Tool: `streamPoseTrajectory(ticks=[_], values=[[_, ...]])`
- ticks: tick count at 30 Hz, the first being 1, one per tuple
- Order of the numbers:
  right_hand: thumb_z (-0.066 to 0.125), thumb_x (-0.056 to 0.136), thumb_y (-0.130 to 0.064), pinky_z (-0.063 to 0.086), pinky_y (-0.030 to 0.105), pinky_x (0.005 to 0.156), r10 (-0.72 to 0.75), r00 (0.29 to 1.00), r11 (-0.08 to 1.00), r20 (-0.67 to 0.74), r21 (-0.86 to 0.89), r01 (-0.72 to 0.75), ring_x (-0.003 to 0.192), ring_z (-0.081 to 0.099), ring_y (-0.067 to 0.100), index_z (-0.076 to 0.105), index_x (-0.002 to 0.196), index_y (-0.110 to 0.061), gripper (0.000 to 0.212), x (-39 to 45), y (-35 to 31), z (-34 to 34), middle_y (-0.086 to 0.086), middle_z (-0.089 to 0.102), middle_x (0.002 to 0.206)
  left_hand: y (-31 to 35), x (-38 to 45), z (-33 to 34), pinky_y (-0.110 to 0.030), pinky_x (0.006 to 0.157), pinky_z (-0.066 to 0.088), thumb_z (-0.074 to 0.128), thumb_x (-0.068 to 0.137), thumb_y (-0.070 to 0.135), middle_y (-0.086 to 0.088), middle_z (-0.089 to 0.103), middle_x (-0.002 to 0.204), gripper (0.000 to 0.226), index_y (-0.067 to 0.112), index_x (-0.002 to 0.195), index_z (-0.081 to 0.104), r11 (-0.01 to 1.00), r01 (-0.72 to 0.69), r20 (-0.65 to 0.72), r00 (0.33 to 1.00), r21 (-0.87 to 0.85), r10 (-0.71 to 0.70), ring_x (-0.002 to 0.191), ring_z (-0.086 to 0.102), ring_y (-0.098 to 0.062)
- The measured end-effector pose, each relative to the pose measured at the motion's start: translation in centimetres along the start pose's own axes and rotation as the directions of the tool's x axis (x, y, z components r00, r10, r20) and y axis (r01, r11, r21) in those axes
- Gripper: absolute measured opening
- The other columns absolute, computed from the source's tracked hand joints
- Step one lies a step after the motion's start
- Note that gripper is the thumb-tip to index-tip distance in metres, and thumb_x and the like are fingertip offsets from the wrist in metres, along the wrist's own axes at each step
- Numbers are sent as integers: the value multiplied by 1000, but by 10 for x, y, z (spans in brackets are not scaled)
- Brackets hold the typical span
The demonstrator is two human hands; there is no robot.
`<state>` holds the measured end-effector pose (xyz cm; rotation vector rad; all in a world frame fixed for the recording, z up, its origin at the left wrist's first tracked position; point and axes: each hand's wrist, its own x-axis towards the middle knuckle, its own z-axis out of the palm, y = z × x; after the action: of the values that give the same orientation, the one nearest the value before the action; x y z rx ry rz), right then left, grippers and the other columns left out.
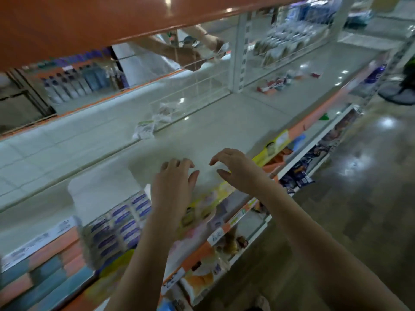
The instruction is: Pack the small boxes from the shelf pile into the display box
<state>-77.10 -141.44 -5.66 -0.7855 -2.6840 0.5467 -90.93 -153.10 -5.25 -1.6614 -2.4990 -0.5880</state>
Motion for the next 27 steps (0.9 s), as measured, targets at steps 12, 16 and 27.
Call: streamPoseTrajectory(ticks=[12, 16, 27], values=[[51, 92, -22, 40, 38, 98, 293, 956, 912, 6, -301, -278, 124, 41, 27, 43, 134, -17, 42, -6, 210, -96, 9, 45, 132, 198, 141, 118, -38, 86, 43, 48, 91, 45, -5, 52, 118, 38, 22, 121, 51, 948, -300, 247, 931, 101, 268, 112, 49, -27], [52, 91, -22, 41, 38, 97, 340, 940, 895, -14, -303, -328, 123, 42, 26, 43, 134, -17, 44, 6, 275, -118, 8, 46, 132, 243, 193, 147, -36, 84, 43, 52, 91, 38, -5, 52, 120, 37, 22, 123, 50, 932, -352, 273, 908, 81, 319, 111, 50, -26], [54, 90, -24, 37, 37, 98, 431, 902, 865, -26, -273, -422, 122, 43, 30, 46, 132, -18, 43, 84, 447, -172, 10, 47, 130, 324, 360, 218, -34, 84, 44, 49, 92, 40, -6, 56, 122, 38, 17, 122, 52, 910, -400, 237, 900, 108, 367, 110, 54, -26]])
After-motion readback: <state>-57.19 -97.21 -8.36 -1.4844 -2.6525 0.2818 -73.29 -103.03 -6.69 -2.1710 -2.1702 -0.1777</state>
